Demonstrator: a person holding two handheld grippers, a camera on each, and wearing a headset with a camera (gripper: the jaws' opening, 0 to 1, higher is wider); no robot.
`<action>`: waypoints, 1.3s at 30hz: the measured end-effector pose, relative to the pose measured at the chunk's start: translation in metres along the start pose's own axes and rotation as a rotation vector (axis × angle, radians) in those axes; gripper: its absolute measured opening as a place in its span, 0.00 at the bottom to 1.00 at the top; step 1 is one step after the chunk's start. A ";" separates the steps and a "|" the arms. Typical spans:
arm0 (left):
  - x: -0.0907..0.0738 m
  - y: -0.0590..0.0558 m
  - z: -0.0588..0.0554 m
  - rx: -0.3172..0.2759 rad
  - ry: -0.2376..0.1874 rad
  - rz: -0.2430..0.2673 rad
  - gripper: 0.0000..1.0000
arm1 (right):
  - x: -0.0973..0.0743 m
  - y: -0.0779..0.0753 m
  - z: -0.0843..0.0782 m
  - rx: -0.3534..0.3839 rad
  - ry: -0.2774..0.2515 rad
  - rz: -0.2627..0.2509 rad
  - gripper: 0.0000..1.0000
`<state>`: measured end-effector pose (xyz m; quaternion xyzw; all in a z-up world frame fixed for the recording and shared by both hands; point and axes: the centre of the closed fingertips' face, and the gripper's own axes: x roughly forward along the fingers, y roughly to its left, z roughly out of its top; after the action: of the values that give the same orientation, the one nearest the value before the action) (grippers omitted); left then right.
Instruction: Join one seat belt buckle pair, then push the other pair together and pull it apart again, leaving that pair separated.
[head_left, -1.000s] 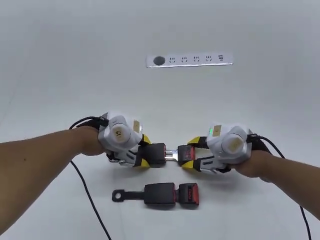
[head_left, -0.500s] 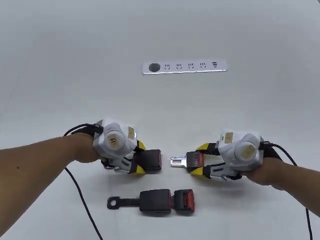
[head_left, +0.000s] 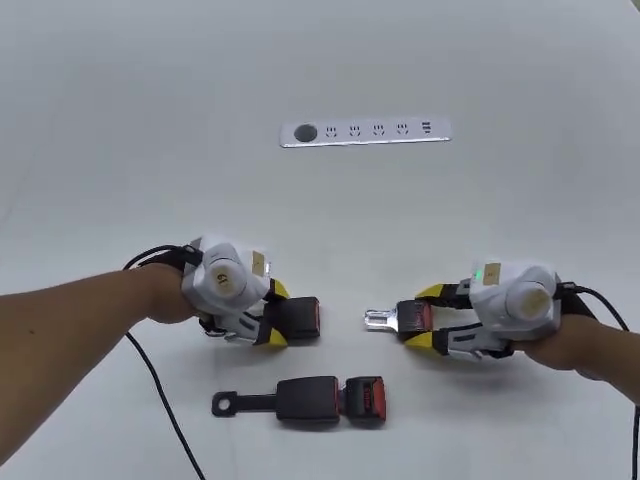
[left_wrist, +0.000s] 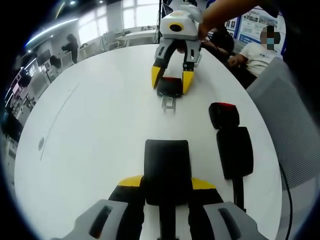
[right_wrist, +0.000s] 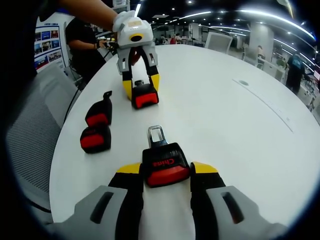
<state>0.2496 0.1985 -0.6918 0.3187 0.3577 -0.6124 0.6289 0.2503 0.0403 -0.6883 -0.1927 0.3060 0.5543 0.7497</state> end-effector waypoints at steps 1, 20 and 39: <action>0.000 0.000 0.000 0.000 0.000 0.000 0.34 | -0.001 0.000 -0.001 0.000 0.000 0.002 0.35; 0.000 0.001 -0.001 0.002 -0.005 -0.004 0.34 | -0.035 -0.012 -0.026 0.016 0.022 -0.004 0.36; 0.001 -0.001 0.001 0.005 0.029 -0.001 0.35 | -0.029 -0.021 -0.033 -0.049 0.078 -0.044 0.38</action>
<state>0.2488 0.1971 -0.6914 0.3289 0.3655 -0.6090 0.6224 0.2568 -0.0080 -0.6938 -0.2393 0.3170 0.5370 0.7442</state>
